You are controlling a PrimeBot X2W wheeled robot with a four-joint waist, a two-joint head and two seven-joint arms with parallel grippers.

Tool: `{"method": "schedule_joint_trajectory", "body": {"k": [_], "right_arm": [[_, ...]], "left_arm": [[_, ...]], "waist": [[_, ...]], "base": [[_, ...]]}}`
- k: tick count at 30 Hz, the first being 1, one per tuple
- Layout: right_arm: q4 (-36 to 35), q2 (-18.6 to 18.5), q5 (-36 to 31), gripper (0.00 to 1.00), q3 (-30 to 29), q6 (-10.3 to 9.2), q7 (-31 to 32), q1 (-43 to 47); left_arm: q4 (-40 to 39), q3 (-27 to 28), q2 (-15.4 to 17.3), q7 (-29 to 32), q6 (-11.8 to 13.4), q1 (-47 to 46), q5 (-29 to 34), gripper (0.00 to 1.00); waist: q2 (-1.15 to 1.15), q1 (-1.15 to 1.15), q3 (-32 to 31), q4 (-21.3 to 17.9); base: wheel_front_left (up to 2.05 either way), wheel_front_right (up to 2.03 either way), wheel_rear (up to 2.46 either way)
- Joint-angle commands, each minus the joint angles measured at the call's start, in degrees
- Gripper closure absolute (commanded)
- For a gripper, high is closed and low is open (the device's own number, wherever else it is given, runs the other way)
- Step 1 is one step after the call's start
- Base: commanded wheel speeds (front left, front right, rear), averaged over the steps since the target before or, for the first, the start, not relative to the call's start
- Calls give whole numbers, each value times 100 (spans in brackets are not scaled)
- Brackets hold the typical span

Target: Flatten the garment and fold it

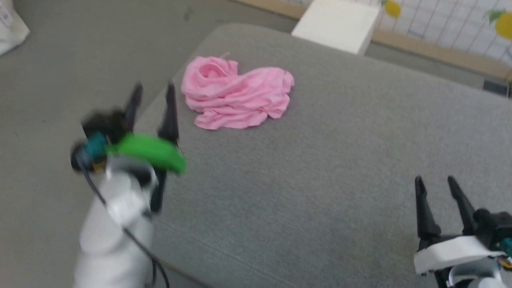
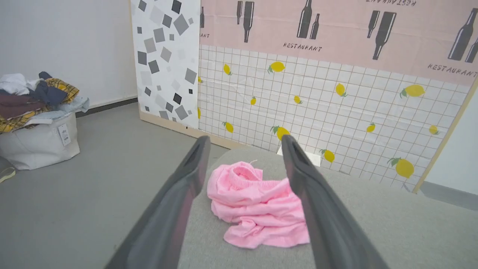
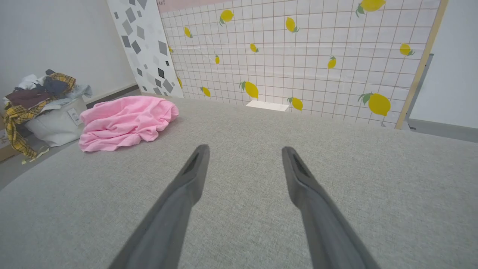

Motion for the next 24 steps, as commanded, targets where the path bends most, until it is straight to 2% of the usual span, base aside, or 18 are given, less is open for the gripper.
{"method": "schedule_joint_trajectory", "body": {"k": [1,7,12,16,18,19,24], "right_arm": [[-142,1,-88,0,-34,-9,84,-112],[-641,1,-289,0,-182,-9,359,-259],[-928,1,-342,0,-307,-9,458,-299],[-1095,1,-303,0,-437,-9,471,-305],[-1146,1,-274,0,-483,-9,472,-293],[-1181,1,-242,0,-526,-9,457,-280],[-1253,1,-221,0,-604,-9,420,-281]], "left_arm": [[244,51,90,127,-73,-448,-112,0],[1293,261,278,986,-142,-1978,-517,0],[2193,477,507,2266,2,-2881,-873,0],[2671,548,765,3547,114,-3257,-1087,0],[2770,610,847,4063,245,-3370,-1191,0],[2820,655,889,4533,362,-3411,-1290,0],[2687,710,858,5174,553,-3277,-1463,0]], "waist": [[0,0,691,-471],[0,0,1414,-978],[0,0,1869,-1370],[0,0,2158,-1590],[0,0,2270,-1647],[0,0,2369,-1686],[0,0,2559,-1686]], "base": [[0,0,0],[0,0,0],[0,0,0],[0,0,0],[0,0,0],[0,0,0],[0,0,0]]}}
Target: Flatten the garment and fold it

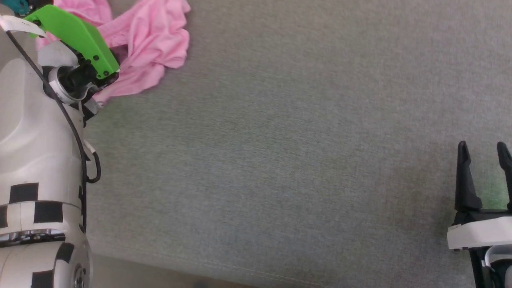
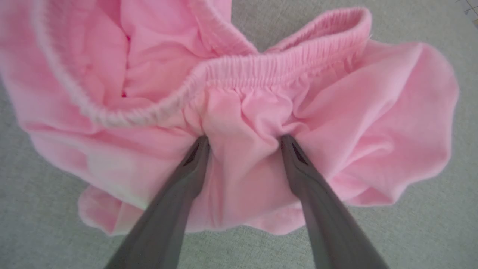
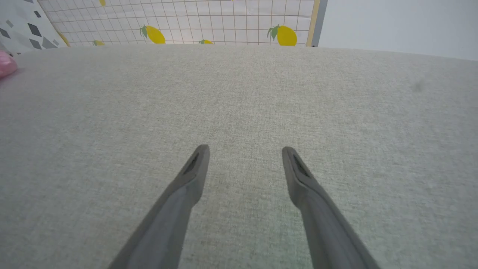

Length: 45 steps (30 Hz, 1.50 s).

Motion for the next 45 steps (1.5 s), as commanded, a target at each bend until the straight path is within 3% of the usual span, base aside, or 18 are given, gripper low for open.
{"method": "schedule_joint_trajectory", "body": {"k": [1,4,5,6,15,21,25,32,38,45], "right_arm": [[-58,2,32,0,-24,-9,-40,-59],[-80,2,17,0,-67,-9,-35,-95],[-87,2,11,0,-75,-9,-30,-108],[-95,2,4,0,-78,-9,-27,-121],[132,2,32,0,112,-9,-73,-141],[521,2,173,0,272,-9,-215,-176],[864,2,334,0,410,-9,-371,-194],[1352,2,505,0,547,-9,-605,-206],[1635,2,608,0,614,-9,-740,-181],[1835,2,698,0,743,-9,-821,-158]], "left_arm": [[-34,37,-67,143,46,111,-98,0],[-131,35,-147,310,98,326,-166,0],[-188,23,-154,327,96,404,-170,21],[-296,28,-148,216,66,463,-166,100],[-996,284,-25,-1565,57,481,-1,100],[-1225,53,2,-2428,-385,-140,187,100],[-1414,-242,-84,-2634,-685,-568,221,100],[-1820,-975,-731,-2670,-897,-750,-208,100],[-1839,-1956,-1073,-2676,-913,106,-613,100],[-1508,-3254,-1143,-2496,-915,1581,-1106,100]], "waist": [[0,-1,351,-223],[0,-1,392,-180],[0,-1,403,-160],[0,-1,411,-140],[0,-1,-34,-15],[0,-1,-634,-145],[0,-1,-1074,-403],[0,-1,-1571,-916],[0,-1,-1750,-1184],[0,-1,-1879,-1360]], "base": [[0,0,0],[0,0,0],[0,0,0],[0,0,0],[0,0,0],[0,0,0],[0,0,0],[0,0,0],[0,0,0],[0,0,0]]}}
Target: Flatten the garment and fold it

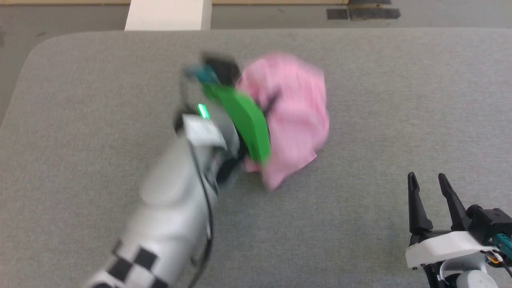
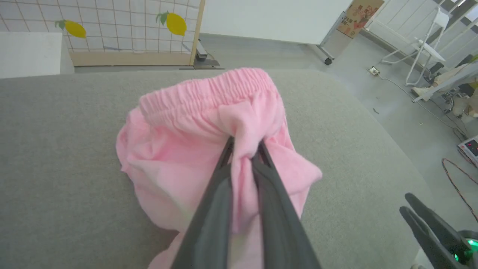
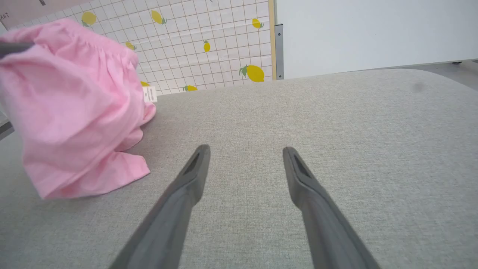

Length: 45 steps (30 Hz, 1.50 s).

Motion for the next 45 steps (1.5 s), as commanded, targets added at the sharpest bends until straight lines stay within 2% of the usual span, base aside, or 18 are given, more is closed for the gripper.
{"method": "schedule_joint_trajectory", "body": {"k": [1,4,8,9,10,14,15,18,22,25,28,31,35,40,45], "right_arm": [[19,2,30,0,-2,-9,-43,-27],[54,2,21,0,-53,-9,-59,-10],[85,2,8,0,-114,-9,-68,22],[90,2,8,0,-129,-9,-68,30],[93,2,8,0,-149,-9,-68,43],[129,2,11,0,-200,-9,-49,83],[172,2,44,0,-256,-9,7,110],[200,2,72,0,-308,-9,78,114],[265,2,117,0,-324,-9,237,144],[271,2,144,0,-260,-9,444,125],[258,2,146,0,-207,-9,611,107],[231,2,144,0,-197,-9,781,133],[240,2,186,0,-132,-9,1045,156],[264,2,112,0,1,-9,1598,39],[424,2,-262,0,66,-9,2566,-443]], "left_arm": [[95,-294,-9,78,-38,272,74,100],[382,-904,-11,460,-22,841,15,100],[576,-1277,-11,977,192,1283,-299,100],[542,-1277,-11,1001,234,1331,-415,7],[474,-1257,-12,1002,278,1356,-554,0],[9,-892,-12,669,327,1269,-1168,0],[-208,-563,-12,304,308,1178,-1364,0],[-470,-85,127,-311,291,1076,-1455,0],[-731,431,561,-1278,444,1122,-1191,0],[-979,776,946,-2107,769,1388,-825,0],[-1214,868,1293,-2639,1036,1834,-386,0],[-1543,1082,1485,-2891,1358,2435,-44,0],[-2097,1412,1525,-2954,1687,3245,439,0],[-2759,1587,1340,-2958,1782,4064,1139,0],[-2954,1611,1103,-2959,1734,4430,1374,0]], "waist": [[0,0,-146,-134],[0,0,-193,-131],[0,0,-277,-76],[0,0,-302,-57],[0,0,-336,-27],[0,0,-504,92],[0,0,-602,158],[0,0,-718,215],[0,0,-882,292],[0,0,-923,312],[0,0,-968,352],[0,0,-996,418],[0,0,-1010,492],[0,0,-966,598],[0,0,-829,733]], "base": [[0,0,0],[0,0,0],[0,0,0],[0,0,0],[0,0,0],[0,0,0],[0,0,0],[0,0,0],[0,0,0],[0,0,0],[0,0,0],[0,0,0],[0,0,0],[0,0,0],[0,0,0]]}}
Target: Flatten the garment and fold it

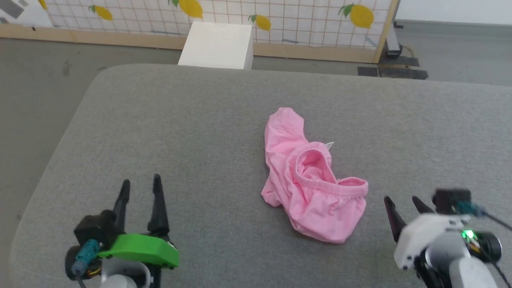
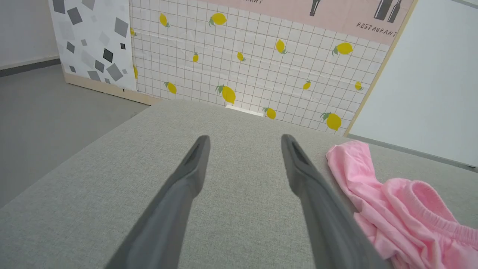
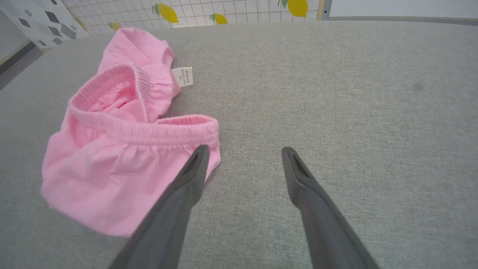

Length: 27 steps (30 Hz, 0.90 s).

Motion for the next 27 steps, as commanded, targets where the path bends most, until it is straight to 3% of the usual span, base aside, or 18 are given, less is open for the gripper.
{"method": "schedule_joint_trajectory", "body": {"k": [1,9,20,21,22,23,27], "right_arm": [[68,1,-193,0,46,-9,315,-287],[726,-154,-936,0,388,-9,1855,-1306],[1642,-226,-910,0,888,-9,1716,-1809],[1697,-234,-869,51,908,-9,1721,-1825],[1735,-245,-811,85,919,-9,1694,-1850],[1749,-262,-762,100,938,-9,1656,-1872],[1541,-339,-421,100,776,-9,1287,-1948]], "left_arm": [[-56,-7,-77,-25,-36,72,118,0],[-28,43,-429,-25,-283,-99,231,0],[149,273,-730,-26,-543,-309,419,0],[167,287,-745,-26,-557,-318,435,0],[183,304,-761,-26,-575,-329,455,0],[198,320,-773,-26,-590,-335,465,0],[265,383,-816,-26,-658,-344,520,0]], "waist": [[0,0,125,123],[0,0,679,469],[0,0,1068,602],[0,0,1071,590],[0,0,1070,566],[0,0,1057,536],[0,0,960,378]], "base": [[0,0,0],[0,0,0],[0,0,0],[0,0,0],[0,0,0],[0,0,0],[0,0,0]]}}
